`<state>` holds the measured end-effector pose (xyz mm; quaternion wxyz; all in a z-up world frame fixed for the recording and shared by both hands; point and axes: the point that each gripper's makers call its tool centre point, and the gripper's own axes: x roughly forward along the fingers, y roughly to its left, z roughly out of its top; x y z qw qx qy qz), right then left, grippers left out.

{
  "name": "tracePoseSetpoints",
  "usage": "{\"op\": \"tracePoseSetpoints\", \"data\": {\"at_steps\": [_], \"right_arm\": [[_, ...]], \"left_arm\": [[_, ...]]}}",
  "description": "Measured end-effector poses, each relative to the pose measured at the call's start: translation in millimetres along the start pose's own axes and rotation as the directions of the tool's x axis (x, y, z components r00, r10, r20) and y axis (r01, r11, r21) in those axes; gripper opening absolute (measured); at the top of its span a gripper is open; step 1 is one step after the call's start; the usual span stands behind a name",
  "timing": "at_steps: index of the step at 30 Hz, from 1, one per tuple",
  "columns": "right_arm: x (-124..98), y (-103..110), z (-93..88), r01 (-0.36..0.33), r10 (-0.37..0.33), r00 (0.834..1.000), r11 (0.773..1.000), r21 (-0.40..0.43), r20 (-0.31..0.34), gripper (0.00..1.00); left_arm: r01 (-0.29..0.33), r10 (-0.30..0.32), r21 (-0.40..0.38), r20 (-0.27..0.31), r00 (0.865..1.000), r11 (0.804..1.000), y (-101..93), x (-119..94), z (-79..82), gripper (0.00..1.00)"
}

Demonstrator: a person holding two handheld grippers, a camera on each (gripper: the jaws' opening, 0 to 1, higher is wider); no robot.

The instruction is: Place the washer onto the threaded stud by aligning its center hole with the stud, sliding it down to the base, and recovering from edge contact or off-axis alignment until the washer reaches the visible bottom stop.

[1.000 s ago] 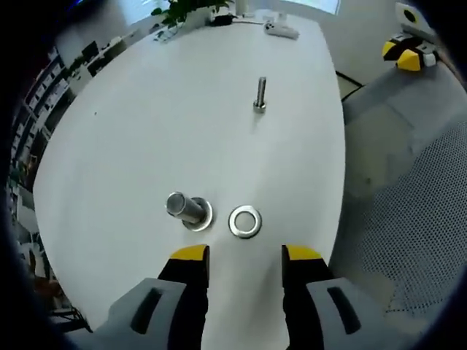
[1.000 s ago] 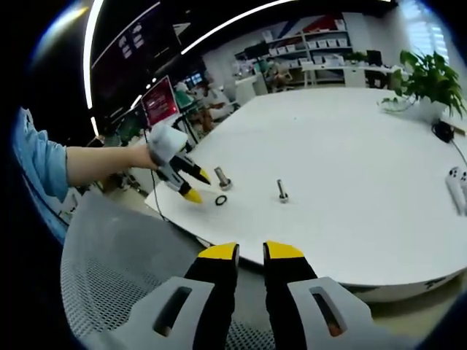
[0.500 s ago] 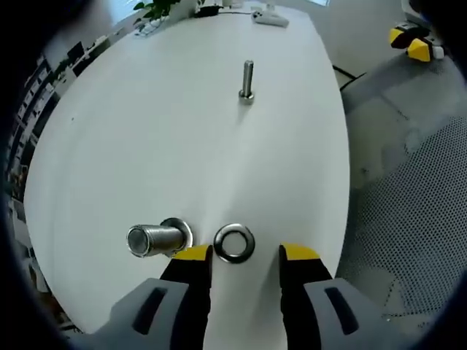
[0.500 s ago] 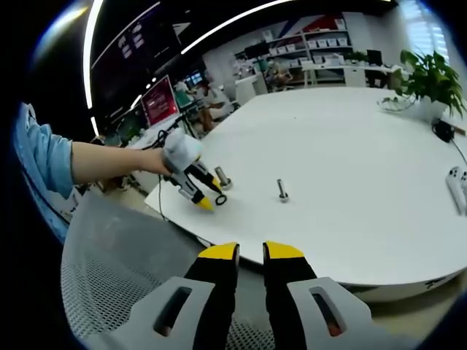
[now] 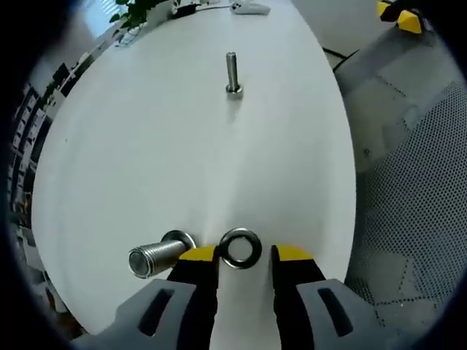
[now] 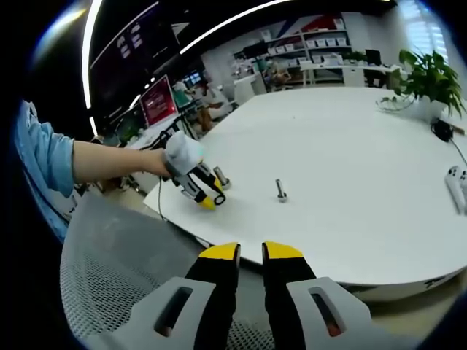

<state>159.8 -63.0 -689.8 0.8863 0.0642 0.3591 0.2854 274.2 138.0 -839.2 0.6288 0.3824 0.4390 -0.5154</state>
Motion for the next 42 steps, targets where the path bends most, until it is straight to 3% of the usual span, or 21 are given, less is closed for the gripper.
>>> {"op": "tracePoseSetpoints", "data": {"at_steps": [2, 8, 14, 16, 23, 29, 37, 42], "right_arm": [[-0.1, 0.2, 0.0, 0.0, 0.0, 1.0, 1.0, 0.001, 0.001, 0.15], [-0.2, -0.1, 0.6, 0.002, -0.002, 1.0, 1.0, 0.004, 0.006, 0.15], [-0.3, -0.2, 1.0, 0.002, -0.002, 1.0, 1.0, 0.004, 0.009, 0.15], [-0.2, -0.1, 1.1, 0.002, -0.002, 1.0, 1.0, 0.004, 0.009, 0.15], [0.0, 0.0, 0.4, 0.0, 0.0, 1.0, 1.0, 0.001, 0.003, 0.15], [0.0, -0.1, 0.2, 0.0, 0.0, 1.0, 1.0, 0.0, 0.002, 0.15], [0.0, -0.4, 0.4, 0.001, -0.001, 1.0, 1.0, 0.0, 0.003, 0.15], [-0.2, -1.0, 1.1, 0.004, -0.004, 1.0, 1.0, 0.003, 0.009, 0.15]], "left_arm": [[-0.002, 0.002, 0.032, -0.013, 1.0, 1.0, -1.6, -1.9, -2.5, 0.2], [-0.039, 0.04, 0.021, -0.01, 0.999, 0.999, 0.6, -3.6, -2.9, 0.19], [-0.051, 0.051, -0.012, 0.028, 0.998, 0.999, 1.0, -15.4, 2.8, 0.19], [-0.041, 0.043, -0.059, 0.038, 0.998, 0.997, -0.7, -21.1, 3.1, 0.19], [-0.073, 0.078, -0.081, 0.062, 0.995, 0.994, 6.5, -46.4, 3.9, 0.19], [-0.104, 0.112, -0.085, 0.091, 0.99, 0.991, 14.2, -72.3, 13.8, 0.19], [-0.17, 0.172, -0.036, 0.081, 0.982, 0.985, 29.9, -93.6, 24.5, 0.19], [-0.18, 0.181, -0.03, 0.049, 0.982, 0.983, 42.4, -91.0, 21.0, 0.19]]}}
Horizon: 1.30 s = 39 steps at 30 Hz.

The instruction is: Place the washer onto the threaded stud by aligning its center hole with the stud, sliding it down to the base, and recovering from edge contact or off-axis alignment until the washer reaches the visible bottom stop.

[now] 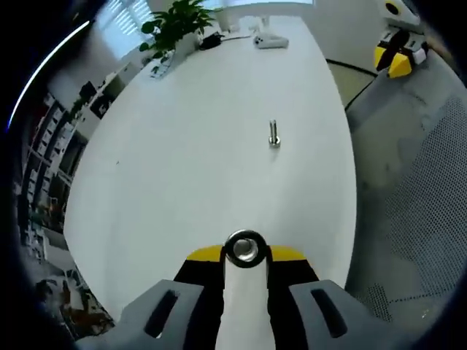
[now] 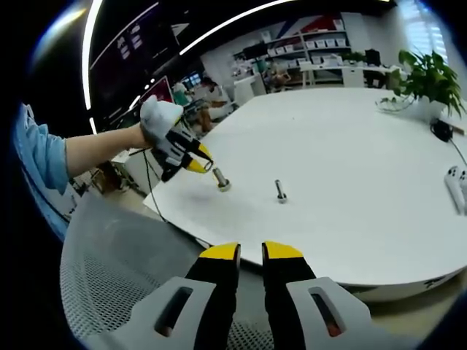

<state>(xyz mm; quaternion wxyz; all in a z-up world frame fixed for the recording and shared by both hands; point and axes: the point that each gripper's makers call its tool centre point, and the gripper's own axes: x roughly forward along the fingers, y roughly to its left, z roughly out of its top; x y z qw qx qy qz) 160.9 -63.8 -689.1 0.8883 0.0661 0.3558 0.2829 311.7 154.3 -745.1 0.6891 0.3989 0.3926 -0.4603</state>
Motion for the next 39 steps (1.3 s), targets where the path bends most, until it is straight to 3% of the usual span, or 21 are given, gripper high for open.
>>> {"op": "tracePoseSetpoints", "data": {"at_steps": [3, 11, 14, 18, 29, 36, 39], "right_arm": [[-0.1, -0.2, 0.3, 0.002, -0.002, 1.0, 1.0, 0.002, 0.003, 0.15], [-0.4, -1.6, 0.7, 0.009, -0.009, 1.0, 1.0, 0.005, 0.006, 0.15], [-0.3, -1.5, 0.5, 0.009, -0.009, 1.0, 1.0, 0.004, 0.004, 0.15], [-0.2, -1.6, 0.5, 0.009, -0.009, 1.0, 1.0, 0.005, 0.003, 0.15], [0.1, -1.1, -0.1, 0.007, -0.007, 1.0, 1.0, 0.007, -0.003, 0.14], [0.4, 0.1, -0.6, 0.001, -0.001, 1.0, 1.0, 0.004, -0.006, 0.14], [0.5, 0.3, -0.2, 0.0, 0.0, 1.0, 1.0, 0.004, -0.004, 0.14]], "left_arm": [[0.015, -0.014, 0.004, -0.039, 0.999, 1.0, 1.9, 8.0, -7.5, 0.19], [0.017, -0.017, 0.002, -0.082, 0.996, 1.0, 10.0, 20.2, -11.5, 0.19], [0.044, -0.045, -0.02, -0.093, 0.995, 0.999, 8.7, 23.9, -12.7, 0.19], [0.058, -0.057, 0.008, -0.11, 0.992, 0.998, 6.6, 27.6, -11.3, 0.19], [0.121, -0.115, 0.015, -0.212, 0.971, 0.993, 2.4, 68.2, -28.5, 0.19], [0.139, -0.145, -0.041, -0.194, 0.97, 0.989, 1.5, 77.2, -33.0, 0.21], [0.119, -0.141, -0.138, -0.162, 0.977, 0.983, 0.8, 69.5, -33.4, 0.3]]}}
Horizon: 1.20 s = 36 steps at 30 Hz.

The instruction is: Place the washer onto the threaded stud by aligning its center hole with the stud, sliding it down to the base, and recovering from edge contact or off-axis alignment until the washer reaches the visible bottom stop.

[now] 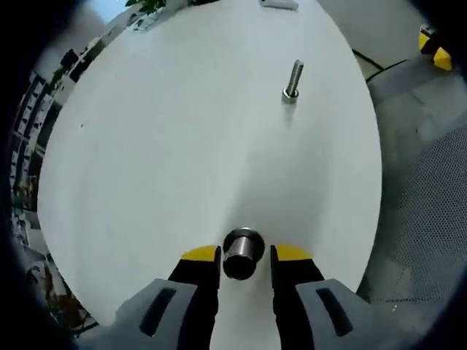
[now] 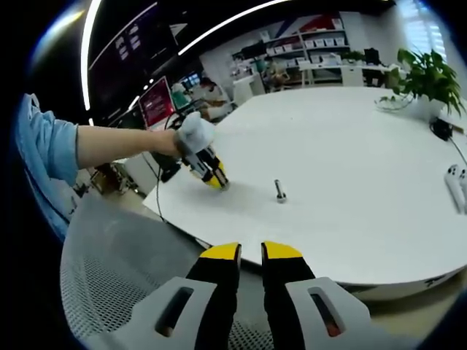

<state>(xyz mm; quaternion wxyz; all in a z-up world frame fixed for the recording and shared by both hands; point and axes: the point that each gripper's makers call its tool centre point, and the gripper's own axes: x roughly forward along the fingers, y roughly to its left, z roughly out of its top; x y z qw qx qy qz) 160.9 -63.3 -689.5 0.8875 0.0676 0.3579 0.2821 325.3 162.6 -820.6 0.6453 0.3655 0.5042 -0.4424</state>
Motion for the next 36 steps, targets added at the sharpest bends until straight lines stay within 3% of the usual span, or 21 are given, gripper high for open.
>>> {"op": "tracePoseSetpoints", "data": {"at_steps": [2, 4, 7, 8, 11, 13, 15, 16, 21, 22, 24, 26, 29, 30, 31, 34, 35, 36], "right_arm": [[0.0, 0.1, 0.2, -0.001, 0.001, 1.0, 1.0, -0.001, 0.001, 0.14], [-0.2, 0.4, 0.3, -0.003, 0.003, 1.0, 1.0, -0.001, 0.003, 0.14], [-0.2, 0.5, 0.7, -0.004, 0.004, 1.0, 1.0, -0.001, 0.006, 0.14], [-0.1, 0.8, 0.7, -0.006, 0.006, 1.0, 1.0, -0.001, 0.006, 0.15], [-0.2, 1.2, 0.7, -0.008, 0.008, 1.0, 1.0, -0.001, 0.007, 0.15], [-0.4, 2.2, 0.6, -0.014, 0.014, 1.0, 1.0, -0.004, 0.006, 0.15], [-0.5, 3.3, 0.2, -0.02, 0.02, 1.0, 1.0, -0.008, 0.004, 0.15], [-0.5, 3.7, 0.1, -0.021, 0.021, 1.0, 1.0, -0.008, 0.004, 0.15], [0.0, 9.0, -4.3, -0.049, 0.049, 0.999, 0.999, -0.013, -0.025, 0.17], [0.4, 10.0, -5.4, -0.056, 0.056, 0.998, 0.998, -0.019, -0.034, 0.17], [0.3, 11.0, -6.3, -0.061, 0.06, 0.997, 0.998, -0.021, -0.038, 0.17], [0.4, 12.6, -6.9, -0.071, 0.07, 0.997, 0.997, -0.023, -0.042, 0.17], [1.0, 14.7, -9.4, -0.085, 0.083, 0.995, 0.996, -0.033, -0.062, 0.17], [1.1, 15.1, -9.6, -0.088, 0.086, 0.994, 0.996, -0.034, -0.064, 0.17], [1.1, 15.4, -9.9, -0.09, 0.088, 0.994, 0.995, -0.035, -0.066, 0.17], [1.3, 16.3, -11.8, -0.097, 0.094, 0.992, 0.995, -0.039, -0.08, 0.18], [1.4, 16.3, -11.9, -0.098, 0.095, 0.992, 0.994, -0.038, -0.081, 0.18], [1.4, 16.4, -11.8, -0.099, 0.096, 0.992, 0.994, -0.038, -0.08, 0.18]], "left_arm": [[-0.049, 0.049, -0.002, 0.05, 0.998, 0.999, 5.8, -11.6, 1.7, 0.34], [-0.052, 0.053, -0.013, 0.061, 0.997, 0.999, 1.1, -25.4, -3.1, 0.34], [-0.059, 0.068, -0.063, 0.151, 0.986, 0.996, -9.8, -48.2, 2.1, 0.34], [-0.039, 0.062, -0.111, 0.212, 0.975, 0.993, -12.9, -57.1, 5.8, 0.34], [0.028, 0.057, -0.256, 0.319, 0.946, 0.966, -31.0, -81.8, 9.1, 0.34], [0.043, 0.067, -0.278, 0.374, 0.925, 0.96, -39.3, -96.1, 11.0, 0.33], [0.011, 0.107, -0.27, 0.418, 0.902, 0.963, -48.4, -113.9, 9.2, 0.33], [0.018, 0.128, -0.311, 0.443, 0.887, 0.95, -55.4, -124.3, 8.3, 0.33], [0.024, 0.176, -0.36, 0.51, 0.842, 0.933, -81.1, -159.3, -0.9, 0.32], [-0.006, 0.199, -0.342, 0.53, 0.824, 0.94, -86.4, -166.4, -4.0, 0.31], [-0.04, 0.241, -0.375, 0.508, 0.827, 0.926, -93.7, -170.6, -20.6, 0.3], [-0.058, 0.278, -0.405, 0.51, 0.814, 0.913, -98.6, -174.0, -33.1, 0.3], [-0.044, 0.364, -0.512, 0.544, 0.756, 0.858, -99.3, -181.1, -42.8, 0.31], [-0.035, 0.37, -0.524, 0.551, 0.748, 0.851, -100.0, -181.7, -42.7, 0.31], [-0.005, 0.379, -0.55, 0.569, 0.729, 0.835, -103.3, -182.8, -42.1, 0.32], [-0.005, 0.414, -0.58, 0.576, 0.705, 0.814, -107.2, -183.6, -41.4, 0.34], [-0.013, 0.454, -0.613, 0.572, 0.683, 0.79, -104.4, -185.4, -41.4, 0.35], [-0.011, 0.465, -0.62, 0.577, 0.672, 0.784, -104.2, -186.5, -40.9, 0.36]]}}
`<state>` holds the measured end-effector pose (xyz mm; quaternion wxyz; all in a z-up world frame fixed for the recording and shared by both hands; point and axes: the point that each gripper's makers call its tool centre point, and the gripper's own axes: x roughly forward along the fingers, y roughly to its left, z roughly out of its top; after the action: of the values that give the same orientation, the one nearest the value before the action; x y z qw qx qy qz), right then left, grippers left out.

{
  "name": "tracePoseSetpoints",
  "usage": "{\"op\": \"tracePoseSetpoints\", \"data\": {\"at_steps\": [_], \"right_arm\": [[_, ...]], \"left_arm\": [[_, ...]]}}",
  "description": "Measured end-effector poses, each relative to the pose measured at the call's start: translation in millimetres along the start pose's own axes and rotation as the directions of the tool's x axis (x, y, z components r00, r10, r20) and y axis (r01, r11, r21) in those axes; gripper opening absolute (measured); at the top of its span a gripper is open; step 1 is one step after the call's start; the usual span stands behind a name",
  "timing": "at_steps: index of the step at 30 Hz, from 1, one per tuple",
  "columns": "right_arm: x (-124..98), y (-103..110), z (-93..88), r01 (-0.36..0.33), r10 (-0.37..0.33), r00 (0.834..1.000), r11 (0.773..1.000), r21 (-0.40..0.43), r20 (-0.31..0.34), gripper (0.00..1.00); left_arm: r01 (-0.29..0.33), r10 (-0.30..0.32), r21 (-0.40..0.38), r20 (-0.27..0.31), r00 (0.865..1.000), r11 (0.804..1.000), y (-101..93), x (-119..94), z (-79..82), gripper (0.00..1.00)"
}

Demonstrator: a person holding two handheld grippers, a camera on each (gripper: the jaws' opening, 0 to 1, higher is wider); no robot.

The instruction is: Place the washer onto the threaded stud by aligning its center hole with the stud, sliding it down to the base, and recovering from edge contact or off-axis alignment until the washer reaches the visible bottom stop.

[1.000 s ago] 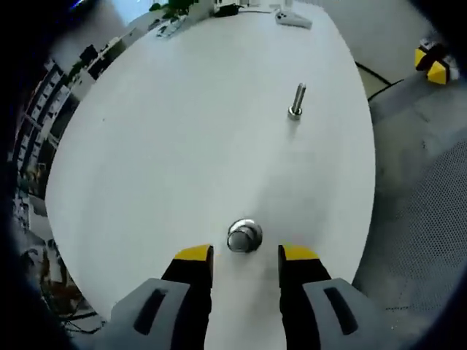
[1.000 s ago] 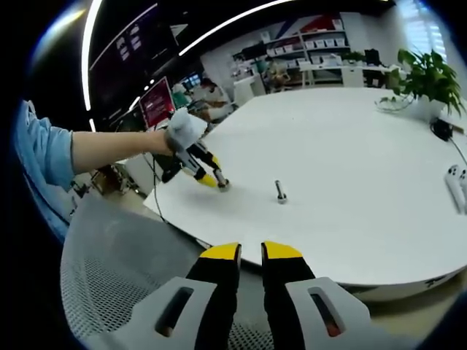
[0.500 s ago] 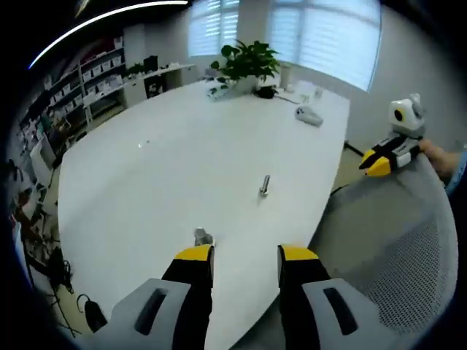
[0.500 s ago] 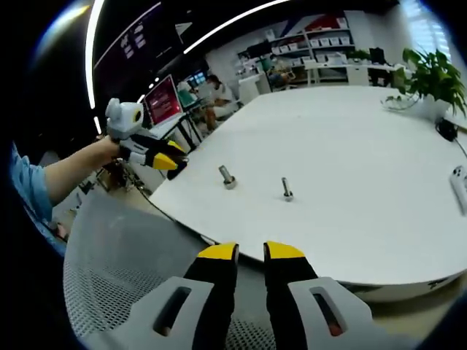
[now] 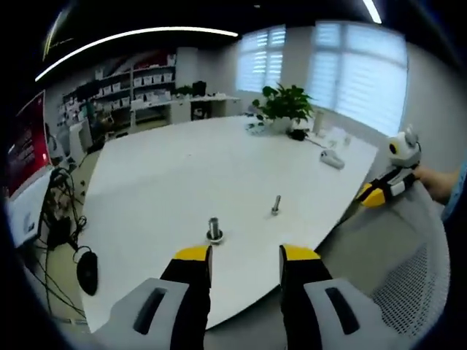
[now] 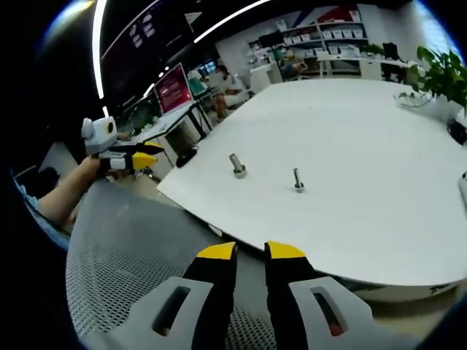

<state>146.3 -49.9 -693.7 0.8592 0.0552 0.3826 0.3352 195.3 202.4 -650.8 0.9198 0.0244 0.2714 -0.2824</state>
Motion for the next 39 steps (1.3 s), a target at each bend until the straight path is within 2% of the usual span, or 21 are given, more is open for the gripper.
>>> {"op": "tracePoseSetpoints", "data": {"at_steps": [2, 3, 4, 5, 6, 8, 10, 12, 13, 15, 16, 17, 18, 20, 22, 24, 27, 30, 36, 38, 39], "right_arm": [[-0.1, 0.2, -0.2, 0.0, 0.0, 1.0, 1.0, 0.002, 0.0, 0.18], [-0.1, 0.1, -0.3, 0.0, 0.0, 1.0, 1.0, 0.002, 0.0, 0.18], [-0.3, -0.1, -0.3, -0.001, 0.001, 1.0, 1.0, 0.003, 0.0, 0.18], [-0.3, -0.2, -0.2, 0.0, 0.0, 1.0, 1.0, 0.004, 0.001, 0.18], [-0.3, -0.3, -0.1, -0.001, 0.001, 1.0, 1.0, 0.004, 0.001, 0.18], [-0.3, -0.3, -0.5, 0.0, 0.0, 1.0, 1.0, 0.005, -0.001, 0.18], [-0.5, -0.6, 0.0, 0.001, -0.001, 1.0, 1.0, 0.008, 0.003, 0.18], [-0.6, -0.8, 1.0, 0.0, 0.0, 1.0, 1.0, 0.01, 0.009, 0.18], [-0.4, -0.7, 1.2, -0.001, 0.001, 1.0, 1.0, 0.009, 0.009, 0.18], [-0.3, -0.2, 2.4, -0.006, 0.006, 1.0, 1.0, 0.006, 0.016, 0.18], [-0.8, 0.4, 5.2, -0.01, 0.01, 0.999, 1.0, 0.006, 0.035, 0.18], [-1.4, 0.2, 8.4, -0.01, 0.01, 0.998, 1.0, 0.009, 0.058, 0.18], [-2.4, -1.0, 11.5, -0.006, 0.005, 0.997, 1.0, 0.018, 0.079, 0.18], [-1.7, -2.5, 12.3, 0.0, -0.001, 0.997, 1.0, 0.016, 0.082, 0.18], [-1.0, -0.8, 11.9, -0.007, 0.006, 0.997, 1.0, 0.012, 0.077, 0.18], [-0.6, 0.8, 10.0, -0.016, 0.015, 0.998, 1.0, 0.012, 0.066, 0.18], [-1.5, -2.9, 14.8, -0.001, -0.001, 0.995, 1.0, 0.022, 0.097, 0.18], [-3.3, -3.3, 19.0, -0.002, -0.002, 0.992, 1.0, 0.03, 0.13, 0.18], [-4.1, -3.1, 21.6, -0.008, 0.0, 0.988, 0.998, 0.054, 0.156, 0.18], [-3.5, -0.5, 19.0, -0.023, 0.016, 0.99, 0.999, 0.048, 0.141, 0.18], [-2.0, 4.0, 14.3, -0.048, 0.044, 0.993, 0.998, 0.029, 0.109, 0.18]], "left_arm": [[-0.01, 0.01, -0.005, 0.014, 1.0, 1.0, -0.4, 0.4, 0.8, 0.36], [-0.013, 0.013, 0.038, 0.004, 1.0, 0.999, 0.3, 0.1, -0.4, 0.32], [-0.042, 0.045, 0.1, -0.023, 0.999, 0.994, 4.7, -2.4, -2.8, 0.26], [-0.068, 0.069, 0.091, -0.007, 0.998, 0.994, 7.1, -3.6, 0.1, 0.19], [-0.072, 0.07, 0.062, 0.026, 0.997, 0.995, 5.5, -5.7, 5.5, 0.19], [-0.077, 0.077, -0.018, 0.047, 0.996, 0.997, 4.5, -8.6, 7.5, 0.27], [-0.12, 0.121, -0.029, 0.058, 0.991, 0.992, 9.6, -12.7, 6.1, 0.34], [-0.149, 0.152, -0.04, 0.075, 0.986, 0.988, 12.8, -14.9, 3.7, 0.34], [-0.159, 0.165, -0.073, 0.078, 0.983, 0.985, 14.0, -14.5, 0.9, 0.34], [-0.178, 0.184, -0.095, 0.059, 0.981, 0.98, 18.4, -14.0, -8.3, 0.34], [-0.187, 0.196, -0.154, 0.044, 0.98, 0.97, 23.5, -14.3, -14.2, 0.35], [-0.182, 0.197, -0.208, 0.054, 0.979, 0.961, 26.2, -15.0, -13.6, 0.36], [-0.179, 0.212, -0.258, 0.107, 0.971, 0.95, 29.6, -17.5, -5.7, 0.36], [-0.193, 0.238, -0.293, 0.126, 0.963, 0.936, 34.9, -20.2, -4.5, 0.33], [-0.204, 0.24, -0.274, 0.105, 0.965, 0.94, 38.6, -17.6, -11.1, 0.31], [-0.178, 0.218, -0.31, 0.097, 0.971, 0.934, 37.6, -15.5, -13.6, 0.31], [-0.183, 0.223, -0.309, 0.097, 0.97, 0.933, 37.6, -15.5, -13.2, 0.31], [-0.197, 0.224, -0.253, 0.084, 0.971, 0.947, 36.5, -14.3, -14.6, 0.26], [-0.191, 0.22, -0.263, 0.085, 0.972, 0.946, 36.7, -15.2, -15.0, 0.25], [-0.199, 0.232, -0.265, 0.096, 0.968, 0.943, 38.9, -17.0, -13.3, 0.26], [-0.198, 0.235, -0.278, 0.107, 0.966, 0.94, 39.9, -18.0, -11.5, 0.25]]}}
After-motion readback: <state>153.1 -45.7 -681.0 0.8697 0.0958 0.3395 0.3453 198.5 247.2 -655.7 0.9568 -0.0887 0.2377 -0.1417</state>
